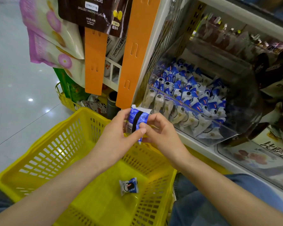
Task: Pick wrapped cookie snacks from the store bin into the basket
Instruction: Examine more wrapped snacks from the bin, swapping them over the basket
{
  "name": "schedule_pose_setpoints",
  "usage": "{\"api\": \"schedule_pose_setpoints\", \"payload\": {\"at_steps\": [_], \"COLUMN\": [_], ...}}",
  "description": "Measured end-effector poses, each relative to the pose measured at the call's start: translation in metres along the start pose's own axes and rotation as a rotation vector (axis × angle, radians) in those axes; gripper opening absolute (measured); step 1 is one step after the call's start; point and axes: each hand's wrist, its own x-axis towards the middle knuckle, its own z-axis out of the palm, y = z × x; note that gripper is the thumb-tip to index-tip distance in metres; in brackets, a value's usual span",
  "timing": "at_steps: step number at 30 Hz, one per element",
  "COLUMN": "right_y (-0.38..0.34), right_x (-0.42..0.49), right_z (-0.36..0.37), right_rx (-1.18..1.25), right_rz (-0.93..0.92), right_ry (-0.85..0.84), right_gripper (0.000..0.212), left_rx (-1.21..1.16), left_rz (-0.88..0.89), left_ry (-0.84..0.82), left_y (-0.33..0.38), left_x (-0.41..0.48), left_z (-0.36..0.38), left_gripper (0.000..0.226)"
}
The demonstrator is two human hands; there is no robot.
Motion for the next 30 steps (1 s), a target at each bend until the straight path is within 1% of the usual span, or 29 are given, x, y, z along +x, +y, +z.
{"api": "schedule_pose_setpoints", "payload": {"at_steps": [4,6,9,11,13,17,20,21,23,26,28,30], "right_y": [0.002,0.002,0.002,0.003,0.003,0.003,0.000,-0.001,-0.001,0.000,-0.001,-0.001], "right_x": [0.002,0.002,0.003,0.003,0.003,0.004,0.006,0.005,0.003,0.002,0.003,0.005], "right_z": [-0.003,-0.003,-0.002,-0.001,0.001,0.004,0.000,-0.001,-0.003,-0.003,-0.004,-0.006], "right_rx": [-0.052,-0.069,-0.098,-0.120,-0.134,-0.140,-0.155,-0.166,-0.174,-0.149,-0.161,-0.189], "right_rz": [-0.047,-0.059,-0.052,-0.041,-0.029,-0.038,-0.078,-0.084,-0.075,-0.034,-0.022,-0.037], "right_ry": [0.006,0.013,0.026,0.021,0.012,0.024,0.025,0.012,-0.016,0.019,0.083,0.142], "right_gripper": [0.007,0.008,0.007,0.008,0.010,0.013,0.013,0.018,0.036,0.062,0.069,0.065], "left_rx": [0.002,0.032,0.169,0.194,0.194,0.072,-0.175,-0.262,-0.399,-0.533,-0.542,-0.488], "left_rz": [-0.013,0.002,0.056,0.069,0.053,-0.052,-0.176,-0.215,-0.280,-0.361,-0.384,-0.358], "left_ry": [-0.076,-0.089,-0.024,0.029,0.041,0.059,0.078,0.068,0.043,0.026,0.010,-0.036], "left_y": [-0.001,-0.001,-0.004,-0.007,-0.011,-0.010,-0.007,-0.004,-0.001,0.002,0.003,0.003], "left_x": [0.001,0.000,-0.001,0.000,0.001,0.003,0.007,0.008,0.009,0.011,0.013,0.013], "left_z": [-0.002,-0.002,-0.003,-0.004,-0.004,-0.001,0.000,0.000,0.000,0.001,0.003,0.004], "left_gripper": [0.050,0.047,0.036,0.036,0.034,0.029,0.029,0.030,0.036,0.042,0.036,0.027]}}
